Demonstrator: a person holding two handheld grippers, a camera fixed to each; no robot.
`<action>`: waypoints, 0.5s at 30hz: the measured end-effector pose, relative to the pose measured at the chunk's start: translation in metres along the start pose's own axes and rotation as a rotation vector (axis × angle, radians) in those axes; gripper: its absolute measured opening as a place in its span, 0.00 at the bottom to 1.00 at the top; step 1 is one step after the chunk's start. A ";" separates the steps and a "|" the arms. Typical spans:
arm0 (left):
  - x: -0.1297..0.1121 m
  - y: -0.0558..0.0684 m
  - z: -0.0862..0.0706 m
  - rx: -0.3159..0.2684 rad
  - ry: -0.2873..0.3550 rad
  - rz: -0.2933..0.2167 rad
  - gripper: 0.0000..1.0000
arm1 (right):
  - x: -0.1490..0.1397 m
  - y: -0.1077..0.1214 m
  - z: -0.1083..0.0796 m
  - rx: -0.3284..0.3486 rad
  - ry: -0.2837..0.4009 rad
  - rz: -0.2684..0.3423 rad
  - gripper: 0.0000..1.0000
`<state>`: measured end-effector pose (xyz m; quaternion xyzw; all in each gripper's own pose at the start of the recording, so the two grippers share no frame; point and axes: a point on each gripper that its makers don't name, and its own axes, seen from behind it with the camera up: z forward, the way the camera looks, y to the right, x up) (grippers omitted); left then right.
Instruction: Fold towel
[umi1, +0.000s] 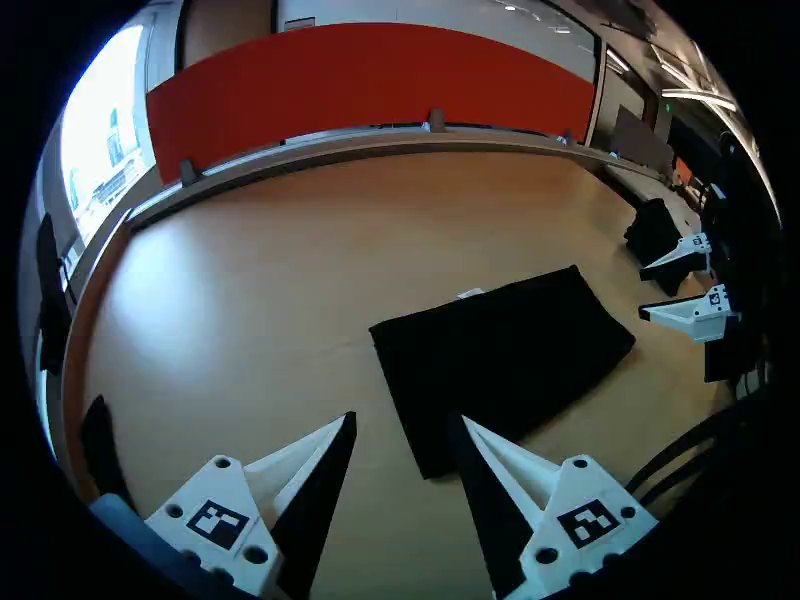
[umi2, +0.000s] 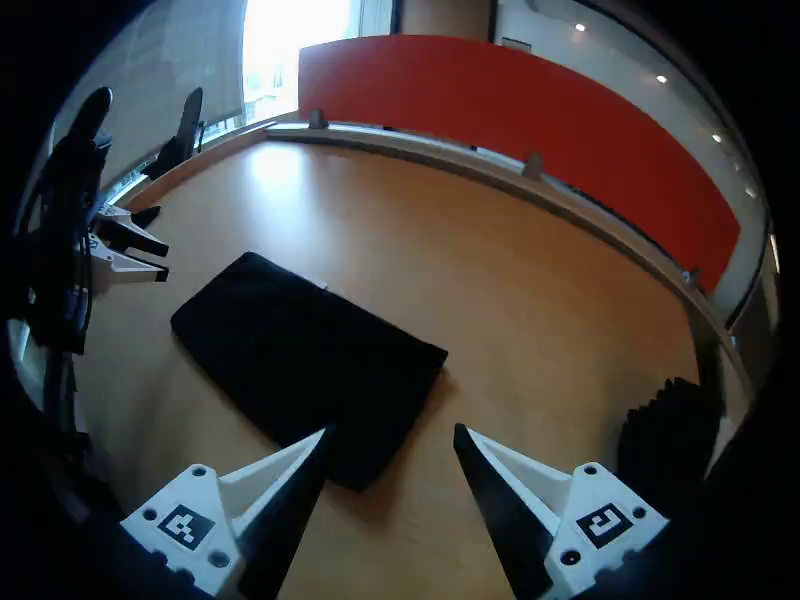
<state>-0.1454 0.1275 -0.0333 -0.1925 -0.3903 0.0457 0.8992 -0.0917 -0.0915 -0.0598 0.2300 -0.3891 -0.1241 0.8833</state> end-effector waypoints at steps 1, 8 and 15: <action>-0.003 0.002 -0.002 -0.004 -0.002 -0.005 0.67 | -0.002 -0.001 -0.002 0.000 -0.001 0.004 0.90; -0.021 0.005 -0.013 -0.003 -0.018 -0.024 0.67 | -0.014 -0.008 -0.010 0.002 -0.005 0.017 0.90; -0.034 0.006 -0.024 -0.006 -0.022 -0.050 0.65 | -0.020 -0.010 -0.013 0.001 -0.009 0.017 0.89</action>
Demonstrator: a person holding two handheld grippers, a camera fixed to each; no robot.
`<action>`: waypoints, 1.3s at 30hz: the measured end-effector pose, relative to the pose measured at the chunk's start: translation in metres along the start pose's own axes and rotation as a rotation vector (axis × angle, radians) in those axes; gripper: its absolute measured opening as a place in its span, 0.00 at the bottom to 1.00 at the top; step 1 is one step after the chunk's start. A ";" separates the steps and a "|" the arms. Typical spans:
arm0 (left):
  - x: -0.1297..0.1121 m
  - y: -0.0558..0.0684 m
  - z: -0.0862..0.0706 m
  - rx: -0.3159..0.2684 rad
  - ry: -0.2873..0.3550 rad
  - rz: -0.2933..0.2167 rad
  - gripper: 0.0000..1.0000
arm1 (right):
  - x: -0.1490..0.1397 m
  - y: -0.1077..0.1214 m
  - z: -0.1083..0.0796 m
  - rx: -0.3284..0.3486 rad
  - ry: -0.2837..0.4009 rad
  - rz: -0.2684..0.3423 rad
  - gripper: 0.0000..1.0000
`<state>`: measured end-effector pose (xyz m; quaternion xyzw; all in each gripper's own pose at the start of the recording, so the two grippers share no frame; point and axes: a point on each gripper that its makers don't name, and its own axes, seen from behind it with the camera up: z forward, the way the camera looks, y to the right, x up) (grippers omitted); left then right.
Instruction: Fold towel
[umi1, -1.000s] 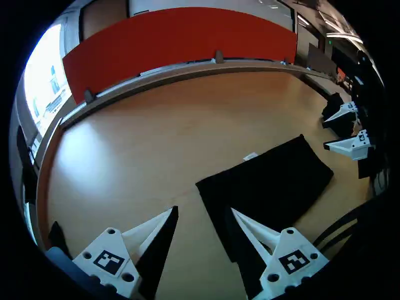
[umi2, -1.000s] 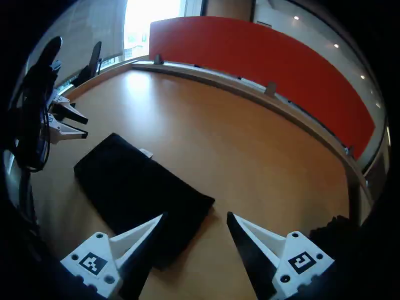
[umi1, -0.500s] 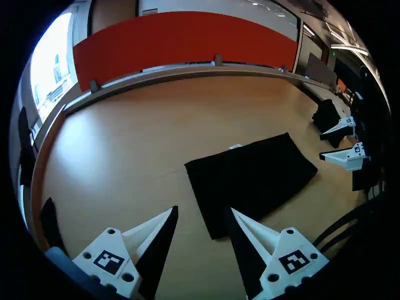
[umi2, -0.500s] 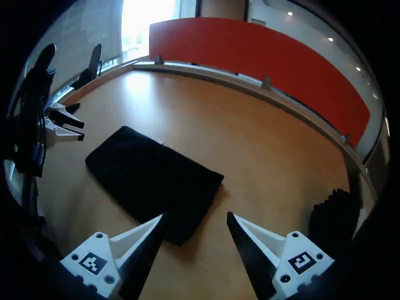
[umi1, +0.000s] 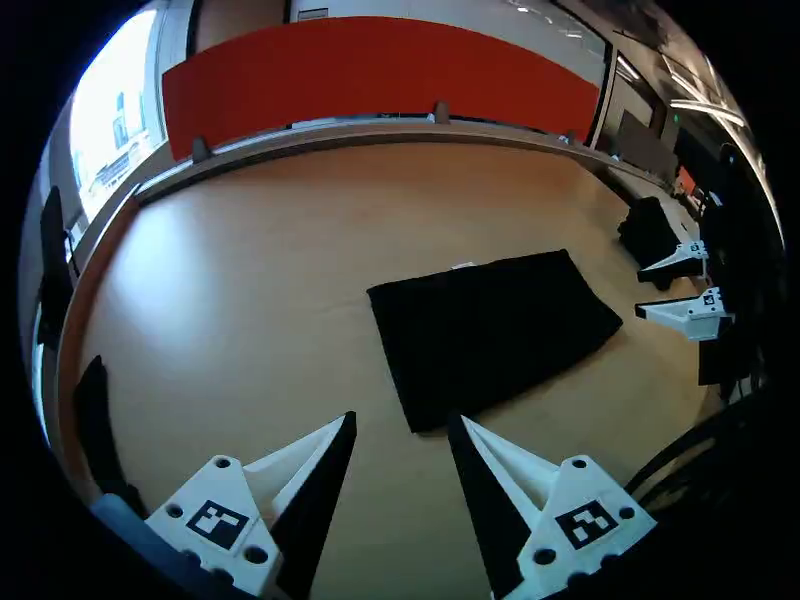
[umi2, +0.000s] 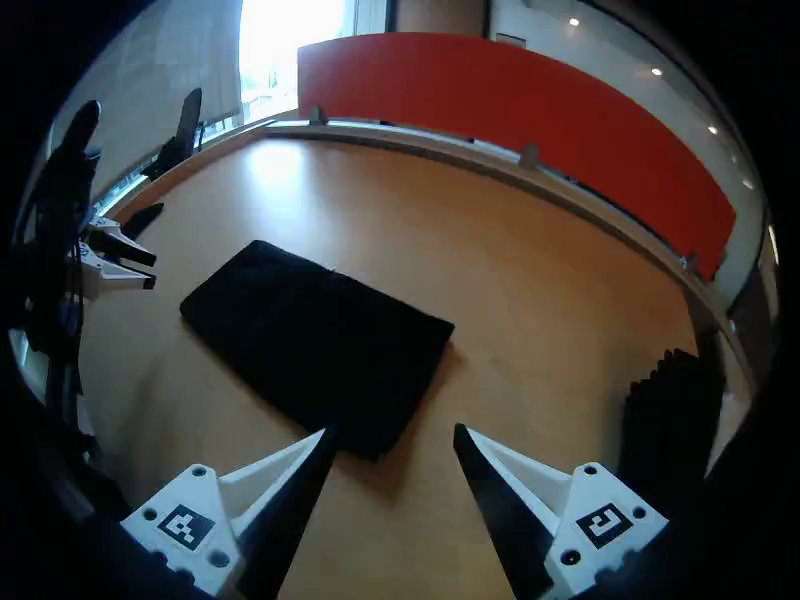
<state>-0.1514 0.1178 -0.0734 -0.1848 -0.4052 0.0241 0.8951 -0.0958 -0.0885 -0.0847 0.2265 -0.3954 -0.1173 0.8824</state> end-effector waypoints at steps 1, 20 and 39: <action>-0.001 0.000 -0.002 -0.001 0.000 -0.005 0.64 | 0.000 0.000 0.000 0.001 0.000 0.000 0.89; -0.027 -0.012 -0.031 0.043 -0.009 -0.082 1.00 | -0.016 -0.007 0.012 0.040 -0.030 -0.036 0.90; -0.045 -0.024 -0.059 0.100 -0.008 -0.134 1.00 | -0.028 -0.011 0.029 0.106 -0.071 -0.075 0.71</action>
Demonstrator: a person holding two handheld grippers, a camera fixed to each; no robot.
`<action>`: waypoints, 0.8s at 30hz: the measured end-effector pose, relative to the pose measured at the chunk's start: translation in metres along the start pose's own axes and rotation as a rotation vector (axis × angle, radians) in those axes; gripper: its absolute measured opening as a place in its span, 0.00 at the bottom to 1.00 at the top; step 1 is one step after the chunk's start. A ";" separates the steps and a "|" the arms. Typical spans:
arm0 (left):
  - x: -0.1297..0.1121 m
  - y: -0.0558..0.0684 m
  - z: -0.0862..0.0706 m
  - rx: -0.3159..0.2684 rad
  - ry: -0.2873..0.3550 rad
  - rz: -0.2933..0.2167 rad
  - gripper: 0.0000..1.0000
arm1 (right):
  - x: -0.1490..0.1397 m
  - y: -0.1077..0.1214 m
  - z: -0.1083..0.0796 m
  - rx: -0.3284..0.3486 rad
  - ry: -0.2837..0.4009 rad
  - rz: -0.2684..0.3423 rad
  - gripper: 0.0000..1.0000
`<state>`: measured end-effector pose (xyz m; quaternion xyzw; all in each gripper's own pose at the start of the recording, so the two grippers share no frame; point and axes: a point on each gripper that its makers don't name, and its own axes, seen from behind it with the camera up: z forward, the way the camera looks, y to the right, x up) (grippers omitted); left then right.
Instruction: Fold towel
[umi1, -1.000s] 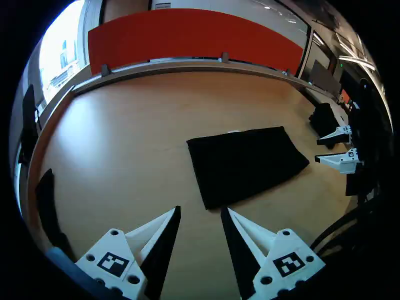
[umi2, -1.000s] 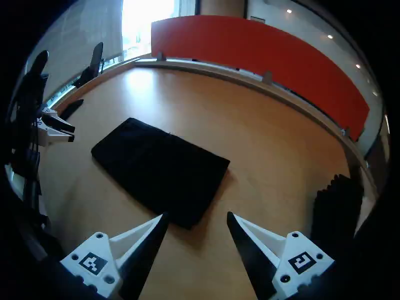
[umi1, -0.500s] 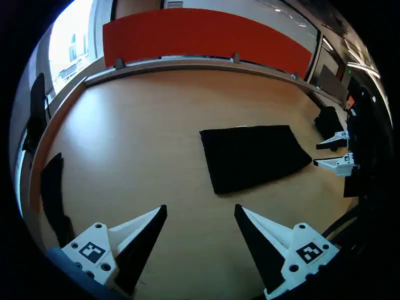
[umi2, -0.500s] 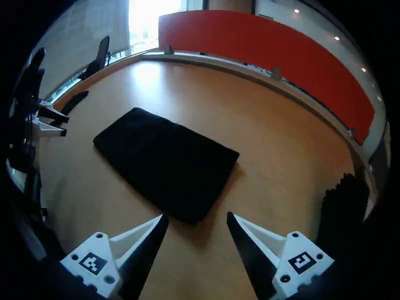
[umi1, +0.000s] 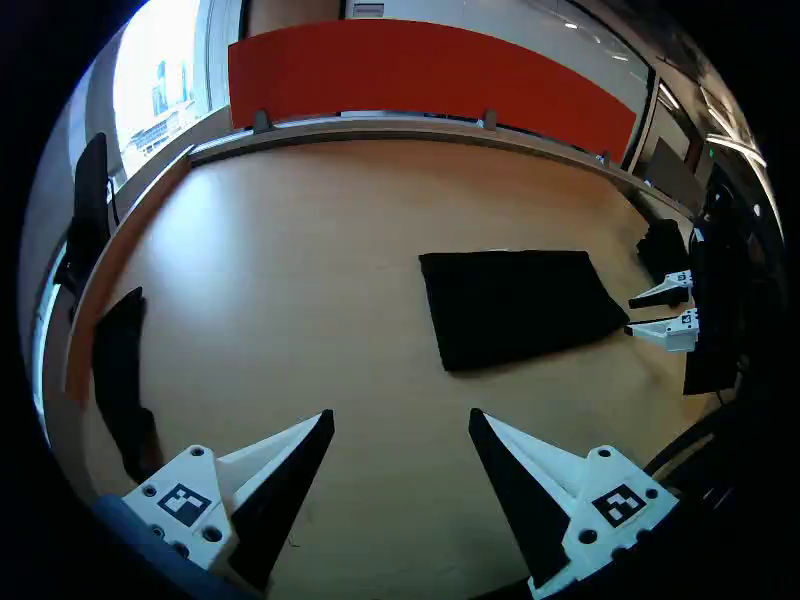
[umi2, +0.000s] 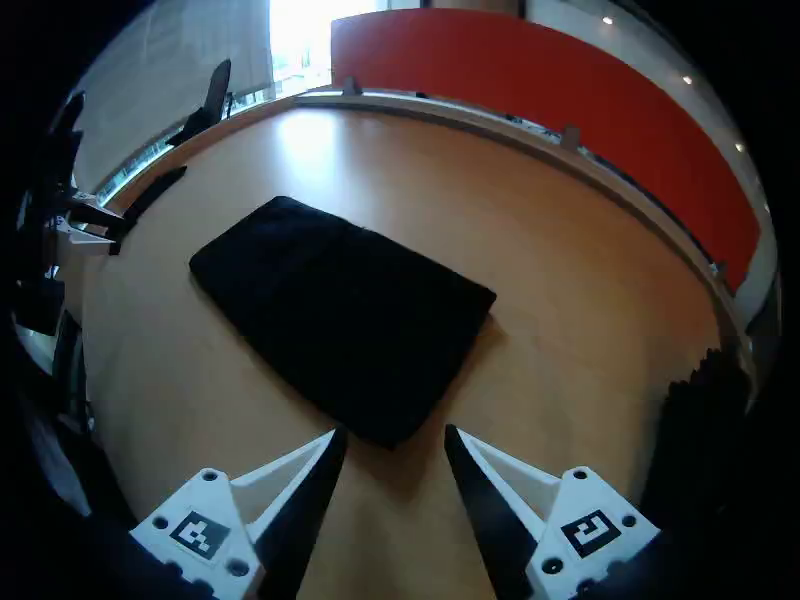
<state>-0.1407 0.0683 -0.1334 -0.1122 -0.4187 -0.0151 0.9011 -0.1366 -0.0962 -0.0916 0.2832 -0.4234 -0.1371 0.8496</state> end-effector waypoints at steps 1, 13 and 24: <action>-0.001 -0.001 -0.001 0.002 0.000 -0.003 1.00 | -0.001 -0.001 0.001 0.010 -0.003 -0.003 0.67; -0.010 -0.005 -0.007 0.017 -0.011 -0.031 1.00 | -0.009 -0.004 0.006 0.072 -0.043 -0.055 0.37; -0.010 -0.004 -0.004 0.016 -0.017 -0.026 1.00 | -0.003 -0.002 0.006 0.082 -0.033 -0.068 0.06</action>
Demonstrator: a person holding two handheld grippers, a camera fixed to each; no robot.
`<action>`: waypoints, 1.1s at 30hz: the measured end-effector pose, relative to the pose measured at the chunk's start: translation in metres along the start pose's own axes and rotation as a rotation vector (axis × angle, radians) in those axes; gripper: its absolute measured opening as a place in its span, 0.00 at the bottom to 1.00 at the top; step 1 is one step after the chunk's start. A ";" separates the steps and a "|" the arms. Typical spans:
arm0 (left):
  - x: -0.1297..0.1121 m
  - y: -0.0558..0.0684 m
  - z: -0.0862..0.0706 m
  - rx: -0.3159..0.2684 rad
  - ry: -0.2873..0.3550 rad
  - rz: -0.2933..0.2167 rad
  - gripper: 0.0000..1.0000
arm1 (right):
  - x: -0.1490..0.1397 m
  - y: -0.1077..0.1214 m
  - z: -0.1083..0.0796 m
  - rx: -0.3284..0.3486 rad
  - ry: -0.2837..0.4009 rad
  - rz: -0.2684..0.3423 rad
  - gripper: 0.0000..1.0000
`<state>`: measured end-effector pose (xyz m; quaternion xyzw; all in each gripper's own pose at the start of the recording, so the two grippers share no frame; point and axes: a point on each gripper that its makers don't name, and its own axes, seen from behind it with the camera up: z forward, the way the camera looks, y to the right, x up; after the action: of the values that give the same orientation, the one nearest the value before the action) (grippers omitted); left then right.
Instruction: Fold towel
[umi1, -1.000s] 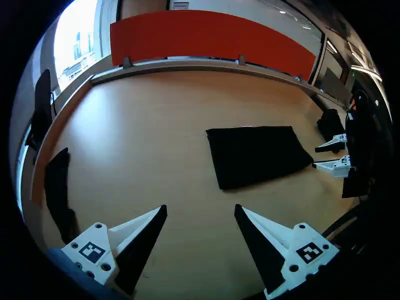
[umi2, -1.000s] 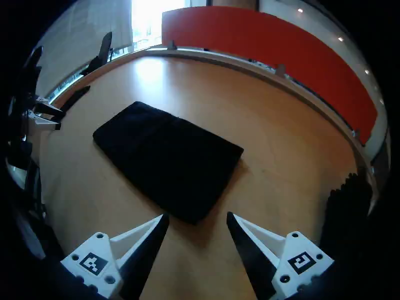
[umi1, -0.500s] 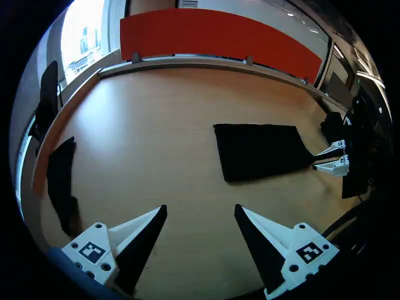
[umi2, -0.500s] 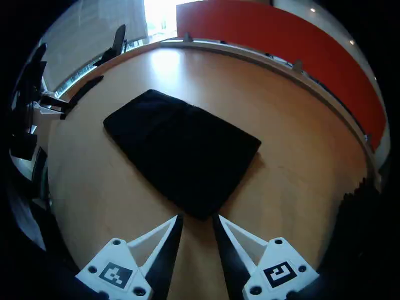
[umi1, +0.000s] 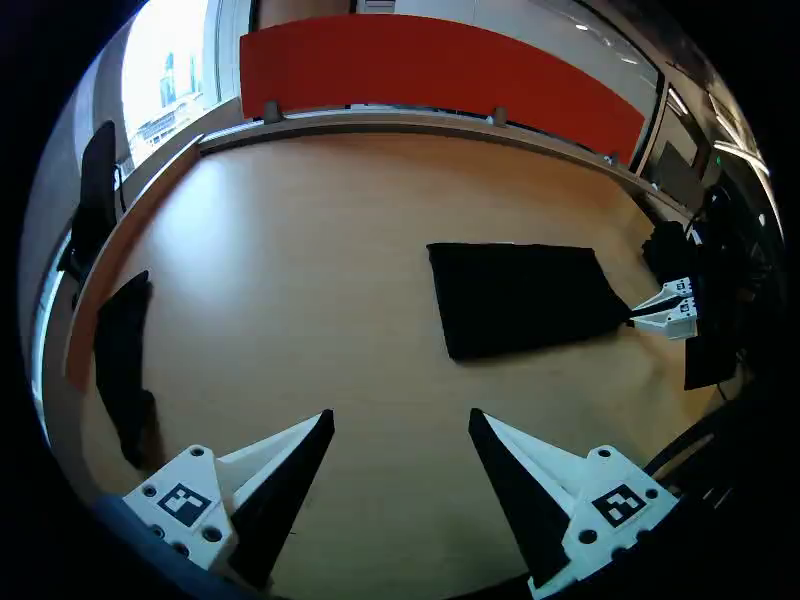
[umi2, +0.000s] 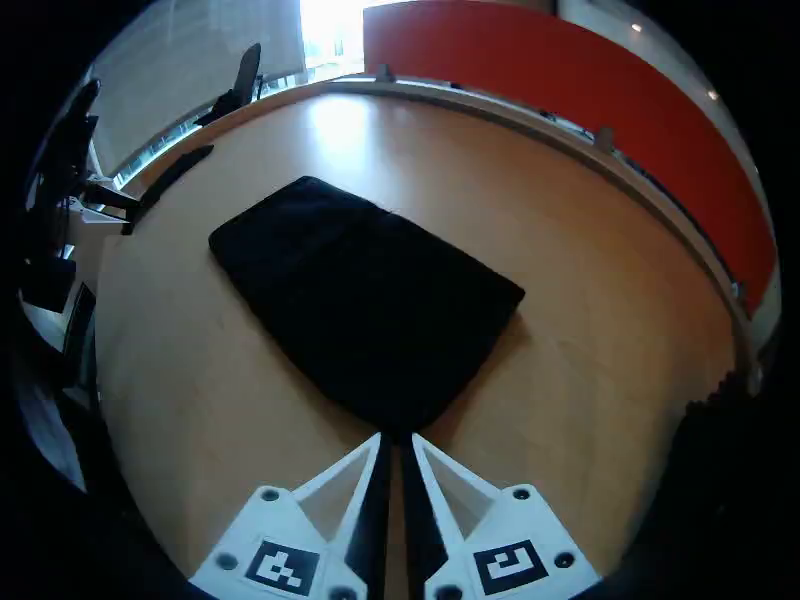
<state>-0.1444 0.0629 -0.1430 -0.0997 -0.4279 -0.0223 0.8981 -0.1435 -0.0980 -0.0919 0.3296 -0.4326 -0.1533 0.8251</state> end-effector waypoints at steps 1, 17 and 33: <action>0.000 0.000 0.000 0.000 0.000 0.000 1.00 | 0.000 0.000 0.000 0.000 0.001 0.000 0.05; 0.008 0.000 0.002 0.004 0.006 0.008 1.00 | 0.048 0.001 -0.026 -0.030 0.092 -0.056 0.05; 0.018 0.003 0.001 0.005 0.022 0.014 1.00 | 0.106 0.014 -0.069 -0.070 0.195 -0.156 0.04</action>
<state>-0.1338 0.0667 -0.1292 -0.1001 -0.4172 -0.0159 0.9031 -0.0260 -0.1159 -0.0457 0.3464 -0.3177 -0.1992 0.8599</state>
